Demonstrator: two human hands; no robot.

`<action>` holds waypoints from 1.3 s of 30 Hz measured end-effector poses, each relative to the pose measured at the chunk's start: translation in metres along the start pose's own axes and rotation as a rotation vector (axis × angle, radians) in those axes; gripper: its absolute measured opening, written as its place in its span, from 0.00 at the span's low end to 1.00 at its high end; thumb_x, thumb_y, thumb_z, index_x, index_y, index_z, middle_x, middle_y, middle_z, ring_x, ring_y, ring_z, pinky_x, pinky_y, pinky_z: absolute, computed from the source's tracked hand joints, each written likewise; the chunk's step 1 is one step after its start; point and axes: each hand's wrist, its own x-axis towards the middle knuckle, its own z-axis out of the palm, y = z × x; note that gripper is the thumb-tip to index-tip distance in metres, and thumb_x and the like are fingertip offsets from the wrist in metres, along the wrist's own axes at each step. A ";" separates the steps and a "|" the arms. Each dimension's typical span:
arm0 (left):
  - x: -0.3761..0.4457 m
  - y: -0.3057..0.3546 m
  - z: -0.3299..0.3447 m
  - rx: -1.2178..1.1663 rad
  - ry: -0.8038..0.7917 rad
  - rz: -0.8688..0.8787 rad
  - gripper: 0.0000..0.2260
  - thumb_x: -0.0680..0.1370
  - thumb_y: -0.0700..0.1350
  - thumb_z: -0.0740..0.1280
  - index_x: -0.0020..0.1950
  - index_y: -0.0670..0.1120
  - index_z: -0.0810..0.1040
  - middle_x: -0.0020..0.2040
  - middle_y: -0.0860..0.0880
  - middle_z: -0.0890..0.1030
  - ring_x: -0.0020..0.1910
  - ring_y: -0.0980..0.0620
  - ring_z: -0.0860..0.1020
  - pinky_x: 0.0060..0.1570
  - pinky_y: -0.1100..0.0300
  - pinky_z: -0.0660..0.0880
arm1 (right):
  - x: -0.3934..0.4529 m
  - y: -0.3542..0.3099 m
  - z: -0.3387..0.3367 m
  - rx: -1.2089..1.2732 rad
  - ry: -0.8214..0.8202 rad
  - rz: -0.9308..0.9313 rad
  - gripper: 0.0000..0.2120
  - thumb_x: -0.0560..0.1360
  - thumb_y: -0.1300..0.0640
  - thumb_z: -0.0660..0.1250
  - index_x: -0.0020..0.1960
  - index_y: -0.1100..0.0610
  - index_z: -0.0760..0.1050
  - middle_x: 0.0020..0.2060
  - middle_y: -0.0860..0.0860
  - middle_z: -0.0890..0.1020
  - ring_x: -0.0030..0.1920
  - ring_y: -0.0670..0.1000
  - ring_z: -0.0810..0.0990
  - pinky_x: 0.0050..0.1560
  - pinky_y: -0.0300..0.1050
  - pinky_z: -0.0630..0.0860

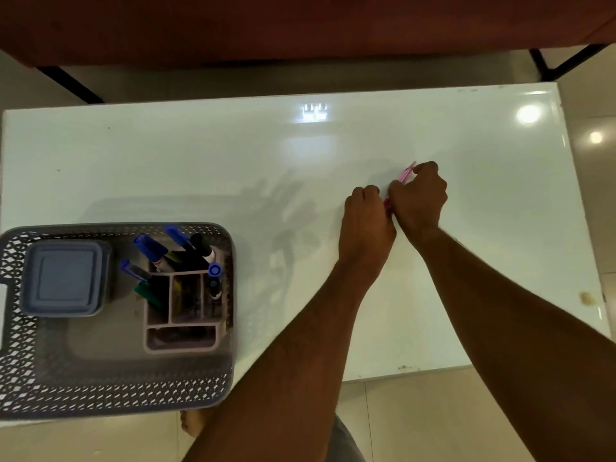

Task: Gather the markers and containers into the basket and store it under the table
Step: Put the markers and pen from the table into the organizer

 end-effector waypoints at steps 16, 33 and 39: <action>-0.097 -0.026 -0.100 -0.484 0.049 -0.183 0.14 0.81 0.35 0.67 0.64 0.48 0.79 0.55 0.53 0.84 0.52 0.57 0.83 0.52 0.66 0.80 | -0.145 -0.045 -0.012 0.464 -0.091 -0.366 0.27 0.75 0.68 0.70 0.71 0.56 0.70 0.45 0.52 0.84 0.36 0.45 0.85 0.35 0.35 0.79; -0.228 -0.144 -0.200 -0.156 0.499 -0.131 0.20 0.78 0.50 0.67 0.62 0.35 0.80 0.52 0.42 0.85 0.52 0.49 0.84 0.57 0.62 0.80 | -0.307 -0.054 0.052 0.486 -0.300 -1.045 0.13 0.81 0.54 0.65 0.63 0.59 0.71 0.51 0.59 0.85 0.52 0.52 0.84 0.49 0.50 0.85; -0.238 -0.159 -0.201 -0.234 0.364 -0.249 0.24 0.74 0.50 0.72 0.68 0.41 0.77 0.59 0.45 0.83 0.59 0.53 0.78 0.61 0.59 0.75 | -0.310 -0.034 0.071 0.308 -0.315 -1.087 0.18 0.84 0.45 0.59 0.60 0.60 0.72 0.49 0.61 0.86 0.48 0.57 0.86 0.48 0.53 0.85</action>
